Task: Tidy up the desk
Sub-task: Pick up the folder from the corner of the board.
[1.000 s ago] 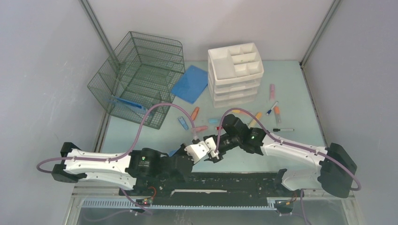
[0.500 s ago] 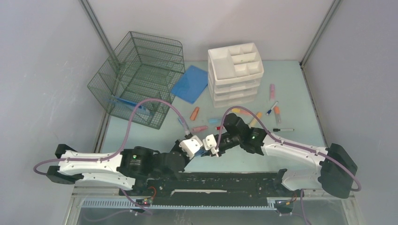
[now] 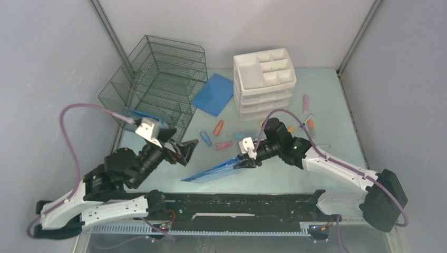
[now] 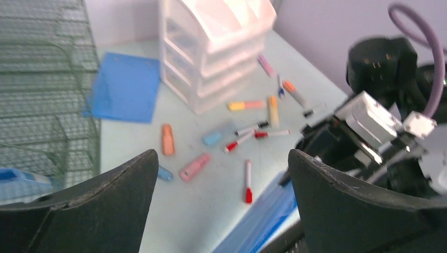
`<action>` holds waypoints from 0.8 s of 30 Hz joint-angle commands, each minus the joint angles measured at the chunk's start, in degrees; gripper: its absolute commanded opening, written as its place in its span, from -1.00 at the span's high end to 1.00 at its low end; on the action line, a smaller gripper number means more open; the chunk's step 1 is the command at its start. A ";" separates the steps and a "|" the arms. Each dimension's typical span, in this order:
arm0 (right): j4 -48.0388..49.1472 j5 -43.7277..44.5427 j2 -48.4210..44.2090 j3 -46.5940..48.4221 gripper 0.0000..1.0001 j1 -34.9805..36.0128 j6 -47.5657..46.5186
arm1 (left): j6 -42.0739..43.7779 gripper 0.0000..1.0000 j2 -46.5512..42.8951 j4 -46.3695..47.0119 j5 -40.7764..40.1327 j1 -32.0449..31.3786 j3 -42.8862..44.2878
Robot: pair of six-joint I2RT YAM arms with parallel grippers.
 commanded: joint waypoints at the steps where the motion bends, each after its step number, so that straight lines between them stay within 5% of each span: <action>1: 1.31 -4.56 -1.80 5.83 1.00 -3.09 7.03 | 4.39 -1.00 5.83 1.45 11.89 11.20 7.21; 10: -5.79 -5.48 11.07 29.98 1.00 -9.54 18.29 | 4.43 -1.00 11.66 5.12 17.07 28.62 14.53; 24: -10.12 -4.32 40.11 69.05 1.00 -8.02 32.46 | 10.59 -1.00 1.46 19.37 8.17 30.16 11.86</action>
